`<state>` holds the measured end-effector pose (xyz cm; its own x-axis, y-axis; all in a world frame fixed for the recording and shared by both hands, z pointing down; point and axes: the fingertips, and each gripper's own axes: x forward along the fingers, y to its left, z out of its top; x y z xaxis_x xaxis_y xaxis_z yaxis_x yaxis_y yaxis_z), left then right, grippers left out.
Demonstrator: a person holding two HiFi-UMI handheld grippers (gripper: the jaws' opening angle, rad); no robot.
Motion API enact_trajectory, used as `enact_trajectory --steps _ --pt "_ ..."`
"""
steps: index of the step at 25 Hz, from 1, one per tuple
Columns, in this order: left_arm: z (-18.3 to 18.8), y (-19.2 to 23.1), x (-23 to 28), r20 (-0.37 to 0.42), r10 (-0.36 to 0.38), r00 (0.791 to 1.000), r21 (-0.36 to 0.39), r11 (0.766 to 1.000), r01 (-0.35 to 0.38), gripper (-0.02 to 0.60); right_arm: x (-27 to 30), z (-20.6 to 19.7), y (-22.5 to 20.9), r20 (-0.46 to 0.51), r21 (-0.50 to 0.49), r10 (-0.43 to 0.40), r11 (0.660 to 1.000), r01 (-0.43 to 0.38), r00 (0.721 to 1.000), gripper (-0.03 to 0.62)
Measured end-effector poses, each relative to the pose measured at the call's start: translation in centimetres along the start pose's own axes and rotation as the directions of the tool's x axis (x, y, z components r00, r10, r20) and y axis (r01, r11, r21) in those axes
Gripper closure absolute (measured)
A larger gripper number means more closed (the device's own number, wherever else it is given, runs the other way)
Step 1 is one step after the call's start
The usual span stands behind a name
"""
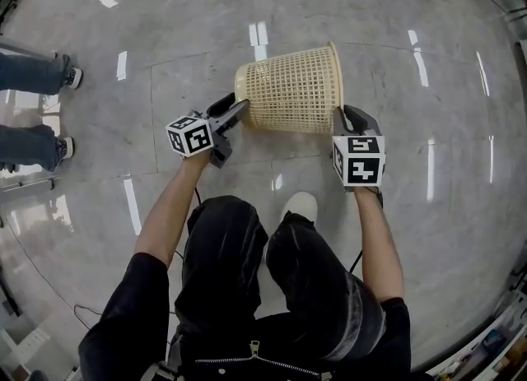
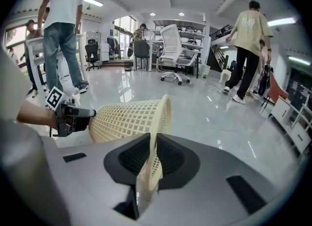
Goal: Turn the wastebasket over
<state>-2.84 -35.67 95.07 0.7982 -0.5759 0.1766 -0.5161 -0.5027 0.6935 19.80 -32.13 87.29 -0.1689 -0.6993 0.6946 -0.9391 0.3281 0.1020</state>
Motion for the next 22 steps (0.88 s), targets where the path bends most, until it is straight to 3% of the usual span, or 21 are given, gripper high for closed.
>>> enact_trajectory --steps 3,6,8,11,14,16,19,22 --pt "0.0 -1.0 0.6 -0.021 -0.032 0.999 0.036 0.999 0.033 0.307 -0.2 -0.4 -0.1 0.004 -0.019 -0.011 1.0 0.011 1.0 0.549" --pt "0.9 -2.9 1.1 -0.056 -0.046 0.997 0.166 0.985 0.055 0.304 -0.7 -0.9 -1.3 0.011 0.0 -0.044 0.999 0.044 0.999 0.549" --pt "2.9 -4.8 1.2 -0.029 -0.05 0.998 0.265 0.963 0.055 0.304 -0.8 -1.4 -2.1 0.003 0.034 -0.047 0.998 0.047 0.999 0.549" --pt "7.2 -8.2 1.4 0.025 -0.077 0.997 0.403 0.913 0.061 0.307 -0.2 -2.9 -2.0 -0.027 0.097 -0.018 0.995 0.021 0.999 0.542" --pt "9.9 -11.4 1.8 -0.016 -0.093 0.996 0.545 0.834 0.087 0.31 1.0 -4.7 -0.9 -0.044 0.188 0.046 0.981 -0.037 0.998 0.525" --pt "10.9 -12.9 2.1 -0.032 -0.096 0.995 0.584 0.806 0.096 0.315 1.8 -5.8 0.1 -0.054 0.222 0.085 0.973 -0.071 0.995 0.52" --pt "11.0 -14.2 2.6 -0.039 -0.108 0.993 0.595 0.796 0.11 0.372 2.9 -7.3 0.1 -0.07 0.272 0.092 0.96 -0.07 0.993 0.516" --pt "10.4 -15.6 3.3 -0.031 -0.148 0.988 0.566 0.813 0.14 0.433 3.1 -8.9 -1.2 -0.121 0.237 0.04 0.971 -0.011 0.992 0.507"
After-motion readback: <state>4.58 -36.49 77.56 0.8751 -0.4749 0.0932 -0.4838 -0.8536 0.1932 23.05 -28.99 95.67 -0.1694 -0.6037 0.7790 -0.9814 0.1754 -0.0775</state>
